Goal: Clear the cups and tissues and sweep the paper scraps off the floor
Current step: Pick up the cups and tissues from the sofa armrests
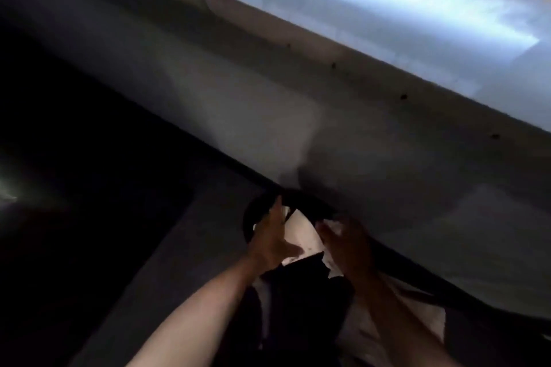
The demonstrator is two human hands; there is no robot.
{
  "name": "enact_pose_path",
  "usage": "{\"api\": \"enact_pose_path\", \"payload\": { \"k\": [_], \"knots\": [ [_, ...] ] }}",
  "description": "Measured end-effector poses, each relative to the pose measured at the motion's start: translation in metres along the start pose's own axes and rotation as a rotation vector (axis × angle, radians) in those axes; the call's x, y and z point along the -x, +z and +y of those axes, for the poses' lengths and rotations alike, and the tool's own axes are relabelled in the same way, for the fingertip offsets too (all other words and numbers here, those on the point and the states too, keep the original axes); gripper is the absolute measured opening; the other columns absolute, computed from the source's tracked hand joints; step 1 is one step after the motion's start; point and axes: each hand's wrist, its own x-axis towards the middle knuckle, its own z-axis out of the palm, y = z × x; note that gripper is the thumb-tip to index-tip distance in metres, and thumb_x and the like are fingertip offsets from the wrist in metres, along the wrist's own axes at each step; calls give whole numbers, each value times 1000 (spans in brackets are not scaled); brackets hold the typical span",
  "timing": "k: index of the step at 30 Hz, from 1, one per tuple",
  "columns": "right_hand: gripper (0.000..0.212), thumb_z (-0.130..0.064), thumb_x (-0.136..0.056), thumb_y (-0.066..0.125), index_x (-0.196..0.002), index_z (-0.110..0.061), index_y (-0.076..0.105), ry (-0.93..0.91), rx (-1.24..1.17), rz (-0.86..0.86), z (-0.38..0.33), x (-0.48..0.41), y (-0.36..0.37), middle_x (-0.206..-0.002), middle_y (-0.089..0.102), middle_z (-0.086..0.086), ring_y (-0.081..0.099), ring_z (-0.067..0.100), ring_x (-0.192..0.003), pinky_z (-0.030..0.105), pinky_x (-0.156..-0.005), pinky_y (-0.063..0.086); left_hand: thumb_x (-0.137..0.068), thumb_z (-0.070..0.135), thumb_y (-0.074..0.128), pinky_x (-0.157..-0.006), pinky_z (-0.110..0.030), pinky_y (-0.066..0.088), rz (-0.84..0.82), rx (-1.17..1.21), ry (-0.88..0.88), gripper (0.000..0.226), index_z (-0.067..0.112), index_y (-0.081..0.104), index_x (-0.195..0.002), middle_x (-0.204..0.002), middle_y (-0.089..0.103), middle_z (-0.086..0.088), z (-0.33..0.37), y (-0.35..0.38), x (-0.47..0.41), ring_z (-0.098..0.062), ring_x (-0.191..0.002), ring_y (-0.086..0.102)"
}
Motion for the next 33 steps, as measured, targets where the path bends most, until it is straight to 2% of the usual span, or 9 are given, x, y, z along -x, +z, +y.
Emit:
{"api": "enact_pose_path", "payload": {
  "k": [3, 4, 8, 17, 20, 21, 25, 29, 33],
  "knots": [
    [44, -28, -87, 68, -122, -5, 57, 36, -64, 10, 1, -7, 11, -121, 58, 11, 54, 23, -114, 26, -88, 39, -72, 31, 79, -112, -25, 22, 10, 15, -21, 104, 11, 13, -149, -148, 33, -12, -13, -2, -10, -27, -136, 32],
    [48, -26, -84, 72, -124, -3, 56, 14, -57, 37, 2, -9, 15, -124, 58, 13, 53, 25, -118, 29, -95, 39, -75, 28, 78, -110, -18, 19, 30, -61, -10, 101, 8, 12, -149, -149, 32, -12, -15, -5, -11, -25, -138, 30],
    [62, -17, -76, 79, -130, 0, 52, -8, -101, 27, -14, -4, 17, -134, 53, 17, 48, 27, -127, 29, -107, 32, -87, 29, 65, -111, -22, 19, 91, -222, 24, 77, 8, 20, -147, -151, 29, -12, -9, -24, -9, -23, -140, 26],
    [45, -8, -83, 69, -127, -11, 56, -101, -79, -178, -80, 46, -36, -123, 62, 6, 58, 13, -113, 22, -94, 44, -90, 28, 57, -100, -29, 32, 105, -354, -29, 49, 11, 43, -134, -135, 46, -13, 49, -94, 64, -28, -126, 39],
    [40, -21, -86, 67, -124, -19, 56, -132, -31, -255, -133, 84, -69, -106, 68, -2, 62, 0, -84, 7, -66, 44, -90, 26, 57, -107, -29, 30, 183, -345, -18, 54, 11, 40, -139, -139, 43, -11, 84, -122, 122, -25, -131, 35],
    [40, -28, -86, 67, -123, -20, 57, -176, 32, -248, -152, 100, -83, -106, 67, -4, 61, 2, -85, 6, -64, 41, -91, 26, 56, -108, -28, 29, 221, -329, -17, 53, 12, 40, -139, -139, 43, -11, 97, -131, 148, -24, -132, 35],
    [44, -39, -85, 65, -123, -19, 56, -378, 282, -369, -229, 178, -125, -99, 60, -8, 56, 7, -89, 15, -73, 38, -92, 25, 56, -100, -24, 31, 380, -218, -63, 48, 15, 43, -137, -135, 46, -9, 134, -167, 261, -22, -126, 42],
    [42, -39, -83, 67, -120, -21, 60, -592, 532, -516, -300, 262, -130, -79, 55, -19, 53, -2, -74, 5, -57, 35, -92, 25, 55, -98, -28, 35, 523, -171, -142, 48, 16, 43, -137, -137, 46, -9, 142, -200, 379, -24, -123, 46],
    [38, -39, -82, 68, -114, -21, 61, -828, 685, -583, -376, 362, -87, -87, 62, -8, 59, 6, -79, 13, -62, 41, -93, 25, 54, -98, -31, 36, 661, -190, -243, 44, 16, 45, -135, -133, 48, -11, 106, -231, 507, -26, -122, 46]
  ]
}}
